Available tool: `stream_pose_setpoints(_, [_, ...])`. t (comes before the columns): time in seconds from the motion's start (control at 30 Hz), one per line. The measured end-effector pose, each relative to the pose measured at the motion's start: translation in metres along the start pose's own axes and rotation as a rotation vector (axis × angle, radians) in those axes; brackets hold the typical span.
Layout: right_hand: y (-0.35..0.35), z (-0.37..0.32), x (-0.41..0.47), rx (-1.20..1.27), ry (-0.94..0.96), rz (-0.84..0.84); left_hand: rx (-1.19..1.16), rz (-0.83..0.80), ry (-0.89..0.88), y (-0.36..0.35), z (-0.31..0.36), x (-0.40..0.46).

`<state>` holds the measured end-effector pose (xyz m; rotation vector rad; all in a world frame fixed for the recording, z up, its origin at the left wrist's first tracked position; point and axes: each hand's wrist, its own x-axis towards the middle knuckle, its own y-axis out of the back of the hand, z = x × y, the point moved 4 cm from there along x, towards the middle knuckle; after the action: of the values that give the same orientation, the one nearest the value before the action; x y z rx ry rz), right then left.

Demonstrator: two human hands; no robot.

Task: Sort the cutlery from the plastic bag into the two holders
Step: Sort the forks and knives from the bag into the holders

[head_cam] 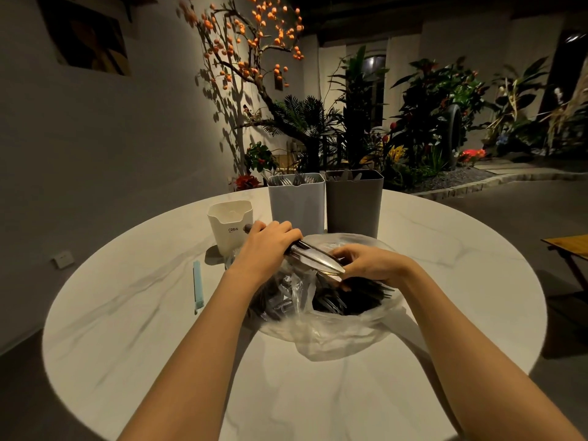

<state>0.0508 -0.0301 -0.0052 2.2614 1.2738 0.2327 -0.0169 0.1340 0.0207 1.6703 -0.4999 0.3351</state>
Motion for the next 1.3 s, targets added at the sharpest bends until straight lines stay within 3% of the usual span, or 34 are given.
stream_pose_setpoints(0.23, [0.007,0.003,-0.005,-0.026,-0.037,0.085,0.009,0.043,0.085,-0.001,-0.009,0.0])
stream_pose_setpoints(0.53, [-0.003,0.002,-0.013,0.163,0.014,-0.167,-0.019,0.138,0.022,0.005,0.012,-0.001])
stream_pose_setpoints(0.67, [-0.007,-0.002,-0.016,0.2,0.045,-0.222,0.02,0.244,-0.084,0.005,0.016,-0.002])
stream_pose_setpoints(0.87, [-0.001,-0.001,-0.014,0.068,0.105,-0.104,-0.015,0.331,-0.235,0.004,0.028,0.0])
stream_pose_setpoints(1.3, [-0.003,-0.005,-0.01,0.221,0.109,-0.182,0.1,0.223,-0.065,0.002,0.013,-0.002])
